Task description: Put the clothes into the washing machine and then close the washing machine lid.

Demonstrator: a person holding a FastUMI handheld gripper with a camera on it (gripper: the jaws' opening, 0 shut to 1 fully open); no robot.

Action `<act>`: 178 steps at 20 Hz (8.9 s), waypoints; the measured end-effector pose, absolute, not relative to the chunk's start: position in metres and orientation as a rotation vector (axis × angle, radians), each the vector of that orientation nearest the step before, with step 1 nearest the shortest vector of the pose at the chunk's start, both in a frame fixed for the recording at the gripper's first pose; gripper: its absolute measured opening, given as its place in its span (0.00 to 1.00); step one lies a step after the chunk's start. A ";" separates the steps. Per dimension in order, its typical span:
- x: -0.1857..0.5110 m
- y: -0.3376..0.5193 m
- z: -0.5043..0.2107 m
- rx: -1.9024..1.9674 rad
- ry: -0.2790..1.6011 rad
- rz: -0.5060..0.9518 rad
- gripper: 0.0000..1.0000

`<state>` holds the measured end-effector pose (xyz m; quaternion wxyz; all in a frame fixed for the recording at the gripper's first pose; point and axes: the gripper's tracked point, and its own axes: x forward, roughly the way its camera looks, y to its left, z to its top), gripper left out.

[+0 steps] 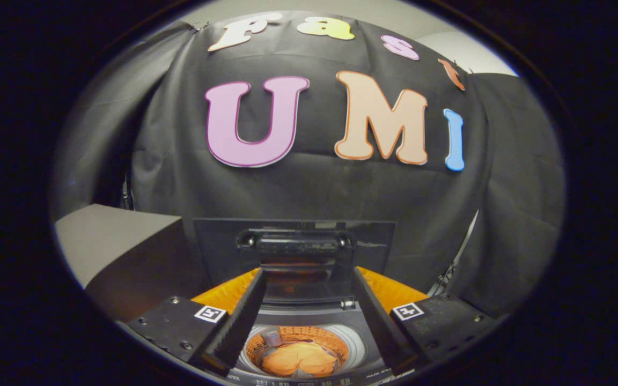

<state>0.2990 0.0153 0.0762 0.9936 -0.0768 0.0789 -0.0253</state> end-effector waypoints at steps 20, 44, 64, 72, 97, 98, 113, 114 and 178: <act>0.440 0.044 0.116 -0.137 0.021 -0.032 0.96; 0.463 0.036 0.069 -0.081 0.118 -0.025 0.99; 0.410 0.029 0.066 -0.079 0.055 -0.012 0.98; 0.398 0.027 0.064 -0.080 0.049 -0.015 0.98; 0.355 0.022 0.053 -0.079 -0.016 -0.030 0.98; 0.352 0.022 0.051 -0.079 -0.016 -0.030 0.98; 0.289 0.002 -0.041 -0.091 0.098 -0.058 0.97; 0.285 0.000 -0.043 -0.103 0.101 -0.068 0.97; -0.007 0.035 0.085 0.101 -0.054 0.016 0.97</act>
